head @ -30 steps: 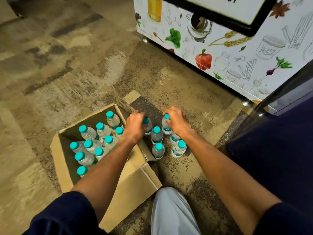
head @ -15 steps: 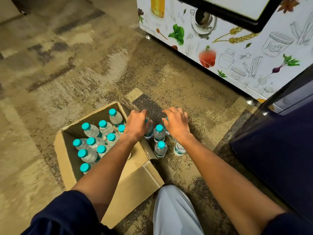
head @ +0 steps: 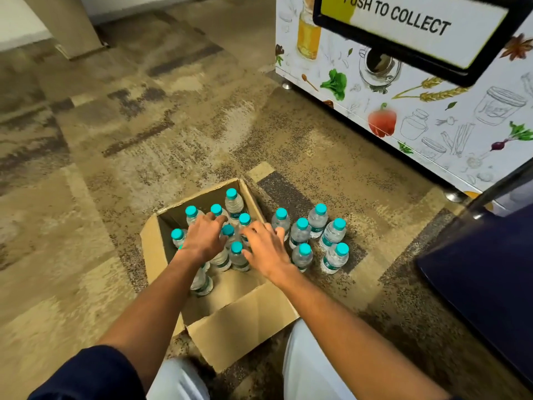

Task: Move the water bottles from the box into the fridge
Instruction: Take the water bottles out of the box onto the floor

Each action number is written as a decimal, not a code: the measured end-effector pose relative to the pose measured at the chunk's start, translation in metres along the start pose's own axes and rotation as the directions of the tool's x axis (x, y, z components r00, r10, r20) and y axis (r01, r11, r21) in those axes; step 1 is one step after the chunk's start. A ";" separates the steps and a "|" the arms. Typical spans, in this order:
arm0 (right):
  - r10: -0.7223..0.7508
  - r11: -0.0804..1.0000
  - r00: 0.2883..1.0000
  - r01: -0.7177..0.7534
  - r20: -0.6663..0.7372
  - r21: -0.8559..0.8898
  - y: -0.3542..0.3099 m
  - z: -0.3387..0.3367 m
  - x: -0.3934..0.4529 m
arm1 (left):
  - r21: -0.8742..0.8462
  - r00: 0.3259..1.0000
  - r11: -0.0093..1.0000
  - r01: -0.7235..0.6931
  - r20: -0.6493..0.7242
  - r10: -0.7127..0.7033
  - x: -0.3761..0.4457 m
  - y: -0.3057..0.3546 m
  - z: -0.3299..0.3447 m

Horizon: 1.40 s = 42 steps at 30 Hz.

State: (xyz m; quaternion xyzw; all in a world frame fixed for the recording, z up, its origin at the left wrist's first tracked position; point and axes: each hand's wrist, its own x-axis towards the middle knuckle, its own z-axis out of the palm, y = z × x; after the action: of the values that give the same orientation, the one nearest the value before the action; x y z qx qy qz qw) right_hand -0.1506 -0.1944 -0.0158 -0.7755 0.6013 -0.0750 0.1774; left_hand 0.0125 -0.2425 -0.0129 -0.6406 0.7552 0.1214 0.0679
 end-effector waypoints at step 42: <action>0.132 0.991 0.888 -0.122 -0.441 0.050 0.100 -0.085 0.056 | -0.245 0.861 0.915 -0.320 -0.478 0.173 0.053 0.074 -0.072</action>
State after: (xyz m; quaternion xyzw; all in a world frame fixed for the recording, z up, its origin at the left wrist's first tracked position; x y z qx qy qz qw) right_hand -0.2542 -0.2848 0.0206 -0.6952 0.6745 -0.2438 0.0485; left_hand -0.0652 -0.3014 0.0494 -0.5502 0.7976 0.0981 -0.2267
